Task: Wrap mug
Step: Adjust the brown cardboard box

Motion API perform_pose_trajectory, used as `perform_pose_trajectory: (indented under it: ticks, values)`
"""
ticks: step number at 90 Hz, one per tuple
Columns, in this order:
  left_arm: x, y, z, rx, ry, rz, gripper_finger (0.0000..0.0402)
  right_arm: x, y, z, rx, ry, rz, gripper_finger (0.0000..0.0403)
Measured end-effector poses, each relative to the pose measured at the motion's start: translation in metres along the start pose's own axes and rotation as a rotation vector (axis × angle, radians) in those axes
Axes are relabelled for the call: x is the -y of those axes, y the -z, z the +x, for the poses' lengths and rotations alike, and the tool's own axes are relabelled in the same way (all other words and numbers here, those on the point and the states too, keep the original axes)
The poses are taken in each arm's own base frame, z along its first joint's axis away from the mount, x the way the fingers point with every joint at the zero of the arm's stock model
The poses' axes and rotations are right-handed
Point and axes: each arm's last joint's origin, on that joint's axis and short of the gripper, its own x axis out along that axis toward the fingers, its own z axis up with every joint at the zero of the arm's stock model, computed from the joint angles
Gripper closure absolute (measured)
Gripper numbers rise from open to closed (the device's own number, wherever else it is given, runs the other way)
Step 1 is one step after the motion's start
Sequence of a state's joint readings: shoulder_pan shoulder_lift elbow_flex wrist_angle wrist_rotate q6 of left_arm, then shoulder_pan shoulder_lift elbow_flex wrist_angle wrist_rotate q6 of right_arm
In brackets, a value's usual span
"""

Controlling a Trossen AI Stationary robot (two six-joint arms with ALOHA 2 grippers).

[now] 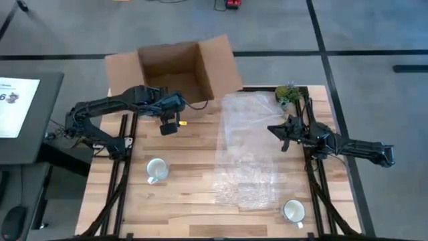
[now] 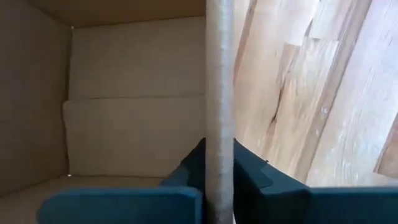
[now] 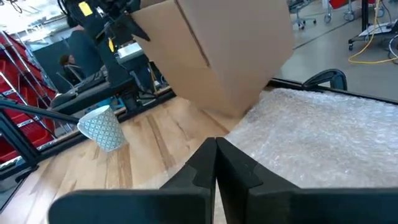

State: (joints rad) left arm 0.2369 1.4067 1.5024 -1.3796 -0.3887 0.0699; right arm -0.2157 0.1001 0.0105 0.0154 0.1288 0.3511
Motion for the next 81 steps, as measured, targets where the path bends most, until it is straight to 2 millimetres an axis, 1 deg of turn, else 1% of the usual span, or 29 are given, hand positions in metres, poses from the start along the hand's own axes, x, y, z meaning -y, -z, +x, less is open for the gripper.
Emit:
perform_pose_trajectory:
  ticks: [9,16,24,31,39,47,55,62,81]
  values:
    - [-0.004,0.0,0.002,-0.004,0.037,0.011,0.0373,0.0,0.0,0.0,0.0,0.0,0.0,0.0403]
    - [-0.005,0.001,0.003,-0.003,0.071,0.003,0.0356,0.0,0.0,0.0,0.0,-0.001,0.014,0.0403]
    - [-0.008,0.001,0.004,-0.002,0.107,0.005,0.0325,0.0,0.0,0.0,-0.005,-0.017,0.023,0.0403]
    - [-0.009,0.001,0.005,-0.004,0.107,0.018,0.0292,-0.002,0.0,0.0,-0.015,-0.067,0.032,0.0403]
    - [-0.01,0.002,0.005,-0.01,0.094,0.041,0.0257,-0.003,0.001,0.0,-0.04,-0.111,0.107,0.0403]
    - [-0.012,0.003,0.001,-0.009,0.093,0.059,0.0233,-0.003,0.001,0.0,-0.051,-0.122,0.146,0.0402]
    - [-0.014,0.004,-0.005,0.013,0.09,0.062,0.0222,-0.003,0.003,0.0,-0.07,-0.119,0.147,0.0398]
    - [-0.015,0.006,-0.009,0.023,0.089,0.063,0.022,-0.003,0.004,0.0,-0.077,-0.105,0.147,0.039]
    - [-0.019,0.018,-0.023,0.051,0.088,0.03,0.022,0.0,0.007,0.003,-0.115,-0.074,0.136,0.0353]
